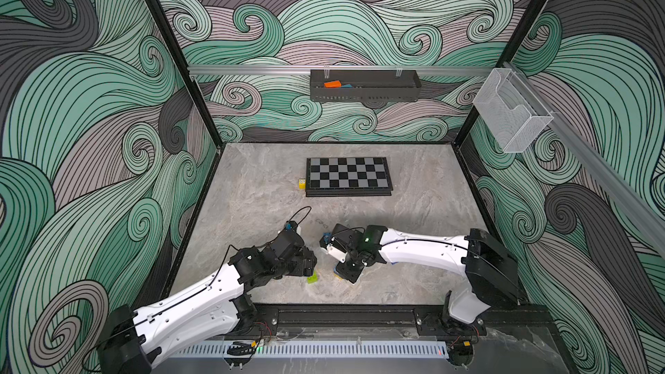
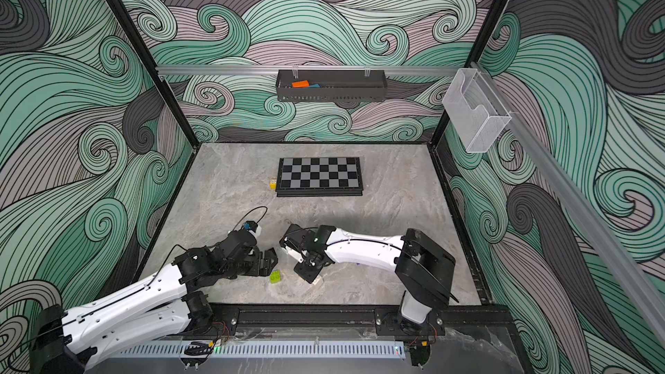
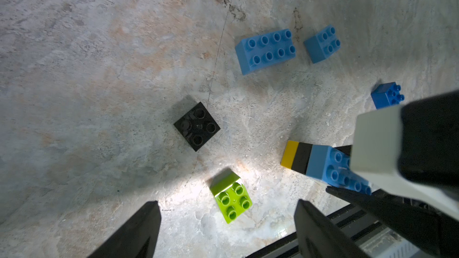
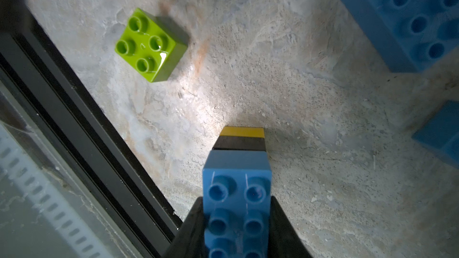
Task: Assemble a giraffe with lego
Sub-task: Assemble the lego brick with the lego brick.
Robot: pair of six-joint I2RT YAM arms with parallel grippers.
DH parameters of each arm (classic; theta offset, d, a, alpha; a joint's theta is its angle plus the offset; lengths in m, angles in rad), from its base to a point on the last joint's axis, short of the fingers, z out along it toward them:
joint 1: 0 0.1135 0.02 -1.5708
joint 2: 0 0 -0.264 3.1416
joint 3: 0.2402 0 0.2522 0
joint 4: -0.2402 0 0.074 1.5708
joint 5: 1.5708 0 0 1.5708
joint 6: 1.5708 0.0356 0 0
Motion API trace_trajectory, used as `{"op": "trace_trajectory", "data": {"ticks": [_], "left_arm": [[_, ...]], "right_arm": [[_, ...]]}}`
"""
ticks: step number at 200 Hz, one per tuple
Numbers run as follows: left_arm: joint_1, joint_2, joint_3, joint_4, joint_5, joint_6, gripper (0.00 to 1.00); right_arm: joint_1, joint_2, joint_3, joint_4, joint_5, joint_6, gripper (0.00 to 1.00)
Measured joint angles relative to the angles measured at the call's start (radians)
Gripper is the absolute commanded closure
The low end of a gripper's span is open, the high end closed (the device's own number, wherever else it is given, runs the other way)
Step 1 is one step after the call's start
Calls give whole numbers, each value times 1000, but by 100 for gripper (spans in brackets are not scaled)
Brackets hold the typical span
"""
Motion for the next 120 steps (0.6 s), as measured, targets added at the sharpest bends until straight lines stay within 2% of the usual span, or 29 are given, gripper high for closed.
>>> {"op": "trace_trajectory", "data": {"ticks": [120], "left_arm": [[6, 0, -2, 1, 2, 13, 12]], "right_arm": [[26, -14, -7, -27, 49, 47, 76]]}}
